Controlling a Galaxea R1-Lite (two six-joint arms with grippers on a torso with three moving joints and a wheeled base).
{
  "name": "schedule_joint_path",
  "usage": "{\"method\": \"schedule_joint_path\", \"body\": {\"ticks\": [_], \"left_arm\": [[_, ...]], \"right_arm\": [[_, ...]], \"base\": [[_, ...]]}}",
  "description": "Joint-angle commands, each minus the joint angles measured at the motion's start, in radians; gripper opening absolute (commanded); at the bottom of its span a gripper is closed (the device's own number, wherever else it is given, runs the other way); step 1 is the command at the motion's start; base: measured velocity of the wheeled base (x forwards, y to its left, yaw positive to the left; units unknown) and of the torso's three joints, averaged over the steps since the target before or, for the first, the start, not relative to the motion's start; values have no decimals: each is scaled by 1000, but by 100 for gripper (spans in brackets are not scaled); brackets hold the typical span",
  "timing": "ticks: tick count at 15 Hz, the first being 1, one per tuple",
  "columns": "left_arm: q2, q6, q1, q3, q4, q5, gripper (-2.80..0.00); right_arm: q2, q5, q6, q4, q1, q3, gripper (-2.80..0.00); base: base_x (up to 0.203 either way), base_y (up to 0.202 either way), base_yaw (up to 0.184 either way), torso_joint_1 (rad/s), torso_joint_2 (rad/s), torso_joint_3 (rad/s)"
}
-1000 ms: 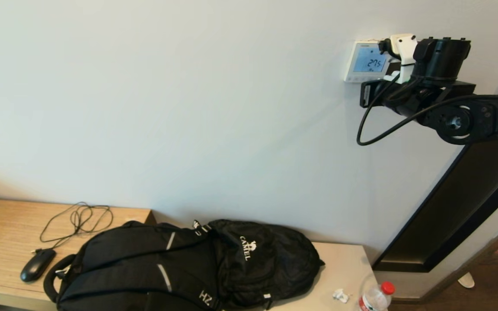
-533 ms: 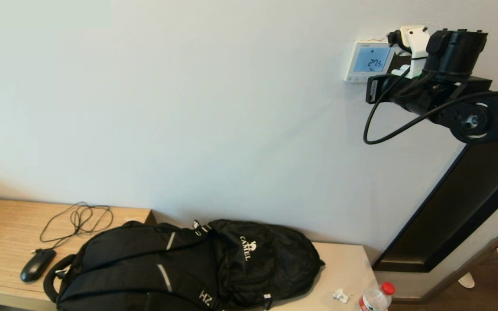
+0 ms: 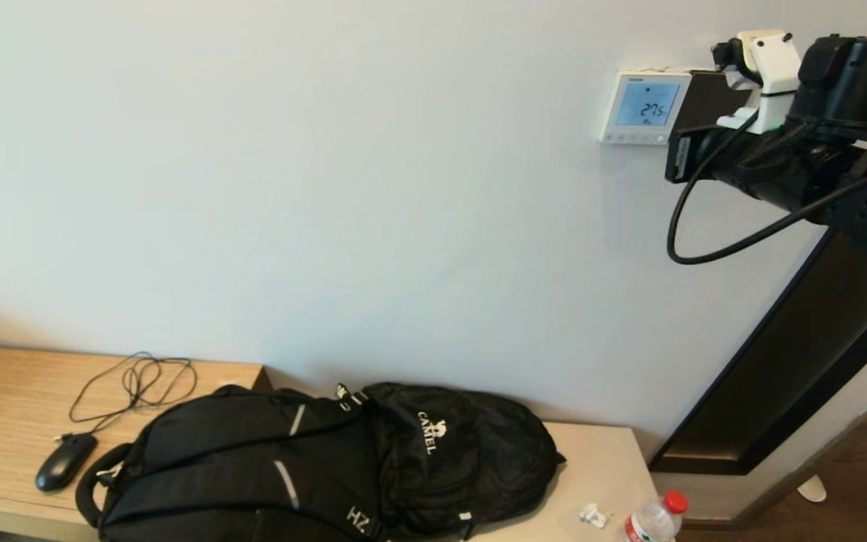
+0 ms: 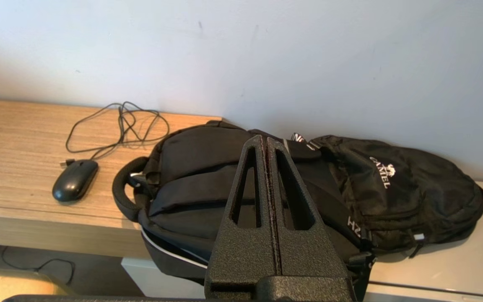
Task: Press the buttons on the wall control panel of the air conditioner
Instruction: Press the temperature increase button, then turn off the central air conditioner
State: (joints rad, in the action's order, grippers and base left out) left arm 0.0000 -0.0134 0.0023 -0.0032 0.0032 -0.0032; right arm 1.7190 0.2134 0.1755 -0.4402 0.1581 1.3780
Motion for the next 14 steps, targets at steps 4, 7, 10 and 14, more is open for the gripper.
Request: {"method": "schedule_joint_path", "body": {"ticks": [4,7,10,14], "left_arm": [[-2,0,1,0,0,0,-280],[-2,0,1,0,0,0,-280],[-2,0,1,0,0,0,-280],[-2,0,2,0,0,0,-280]], "right_arm": [[-150,33,3,2,-33,-170,-280],[-200,35,4,1,-54,-234,-280],[-257,35,4,13,-65,-297,-280],[-358,29,4,44,-105,-405,-280]], "base": [[0,0,0,0,0,0],[0,0,0,0,0,0],[0,0,0,0,0,0],[0,0,0,0,0,0]]}}
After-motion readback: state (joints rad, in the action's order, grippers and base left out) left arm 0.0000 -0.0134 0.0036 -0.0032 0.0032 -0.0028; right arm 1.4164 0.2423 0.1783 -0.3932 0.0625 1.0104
